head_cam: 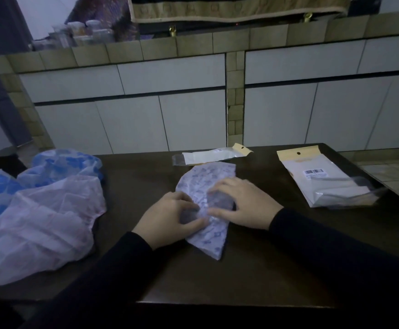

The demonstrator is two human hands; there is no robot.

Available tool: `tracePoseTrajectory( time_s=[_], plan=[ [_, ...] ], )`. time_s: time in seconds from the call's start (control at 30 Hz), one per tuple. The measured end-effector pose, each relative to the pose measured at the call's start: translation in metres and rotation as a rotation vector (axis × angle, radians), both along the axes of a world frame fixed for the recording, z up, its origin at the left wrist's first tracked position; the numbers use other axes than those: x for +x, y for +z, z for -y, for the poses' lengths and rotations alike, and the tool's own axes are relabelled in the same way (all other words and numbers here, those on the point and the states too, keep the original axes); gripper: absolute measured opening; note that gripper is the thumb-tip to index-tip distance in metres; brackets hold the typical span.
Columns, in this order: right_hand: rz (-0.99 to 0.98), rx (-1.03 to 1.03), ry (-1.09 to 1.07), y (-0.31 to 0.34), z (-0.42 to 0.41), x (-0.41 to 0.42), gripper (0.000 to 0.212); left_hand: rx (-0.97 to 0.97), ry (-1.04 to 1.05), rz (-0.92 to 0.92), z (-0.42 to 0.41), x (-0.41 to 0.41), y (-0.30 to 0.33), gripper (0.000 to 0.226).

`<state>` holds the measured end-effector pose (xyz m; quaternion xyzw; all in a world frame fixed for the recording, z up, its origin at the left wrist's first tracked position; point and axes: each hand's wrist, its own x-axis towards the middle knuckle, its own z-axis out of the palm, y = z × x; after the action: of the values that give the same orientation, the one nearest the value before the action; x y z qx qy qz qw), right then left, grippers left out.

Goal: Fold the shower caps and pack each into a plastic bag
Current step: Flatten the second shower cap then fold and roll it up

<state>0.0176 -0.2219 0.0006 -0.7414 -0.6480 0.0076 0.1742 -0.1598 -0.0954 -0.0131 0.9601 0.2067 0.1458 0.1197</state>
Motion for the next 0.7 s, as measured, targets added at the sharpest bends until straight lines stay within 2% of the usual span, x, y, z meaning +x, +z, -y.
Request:
tracePoseTrajectory(
  time_s=[0.07,0.17,0.27,0.33,0.4,0.5,0.6,0.7],
  plan=[
    [0.019,-0.032,0.177,0.006,0.016,-0.004,0.033,-0.001,0.015,0.074,0.007,0.000,-0.002,0.053],
    [0.031,-0.076,0.244,0.005,0.029,-0.001,0.019,0.036,-0.053,0.159,0.011,0.000,-0.002,0.030],
    [-0.174,-0.061,0.199,-0.001,0.036,0.005,0.019,0.118,-0.237,0.282,0.012,-0.001,-0.005,0.016],
    [-0.317,-0.063,0.179,-0.001,0.041,0.010,0.015,0.048,-0.355,0.248,0.016,-0.001,-0.004,0.012],
    [-0.367,-0.096,0.192,0.002,0.046,0.013,0.025,-0.059,-0.403,0.167,0.018,0.000,-0.004,0.014],
    [-0.343,-0.222,0.222,0.008,0.050,0.014,0.043,-0.161,-0.372,0.157,0.015,-0.001,-0.006,0.019],
    [-0.293,-0.211,0.222,0.010,0.046,0.012,0.037,-0.221,-0.340,0.155,0.013,-0.003,-0.007,0.030],
    [-0.333,-0.194,0.183,0.010,0.042,0.007,0.025,-0.213,-0.336,0.164,0.014,-0.004,-0.008,0.041]
  ],
)
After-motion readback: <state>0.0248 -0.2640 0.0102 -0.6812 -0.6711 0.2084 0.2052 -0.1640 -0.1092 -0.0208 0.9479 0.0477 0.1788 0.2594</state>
